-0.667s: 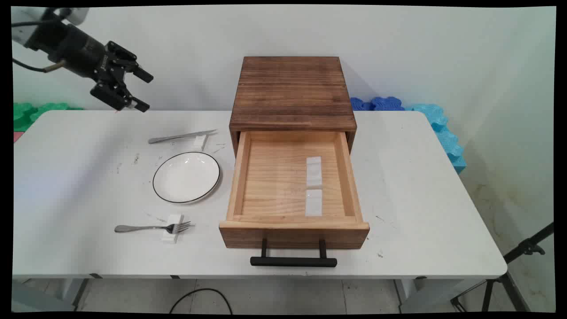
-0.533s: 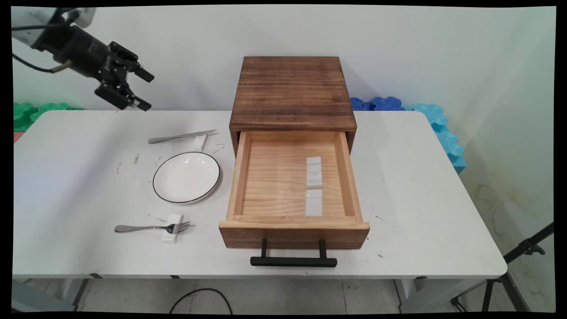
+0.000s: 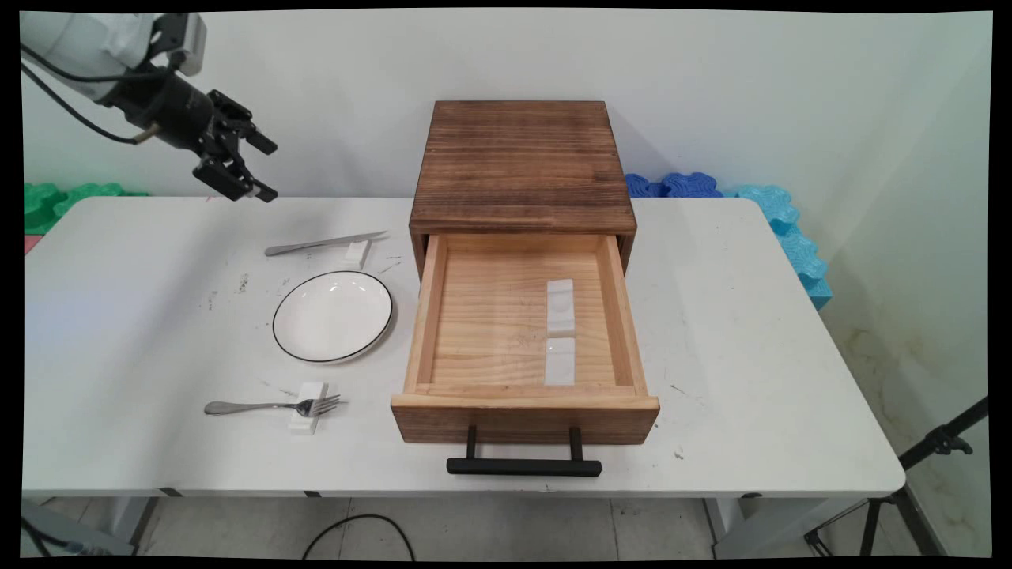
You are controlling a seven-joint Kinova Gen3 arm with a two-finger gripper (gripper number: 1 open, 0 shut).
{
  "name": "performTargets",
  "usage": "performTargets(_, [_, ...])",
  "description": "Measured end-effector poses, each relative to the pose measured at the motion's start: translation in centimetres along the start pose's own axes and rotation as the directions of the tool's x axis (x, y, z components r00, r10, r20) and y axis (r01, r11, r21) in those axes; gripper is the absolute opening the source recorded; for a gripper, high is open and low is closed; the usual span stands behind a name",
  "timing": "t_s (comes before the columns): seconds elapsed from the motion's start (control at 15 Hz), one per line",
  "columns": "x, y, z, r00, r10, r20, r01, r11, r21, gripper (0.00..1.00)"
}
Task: Pick up the knife from the left of the white plate
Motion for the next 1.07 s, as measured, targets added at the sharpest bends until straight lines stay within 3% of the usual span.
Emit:
performTargets(0.4, [-1.9,-2.6,4.3,0.998,-0.034,0.044,0.034,0.999,0.002,1.00])
performTargets(1.07, [-4.7,-6.7,10.7,0.997,-0.012,0.083,0.019,0.996,-0.083,1.00])
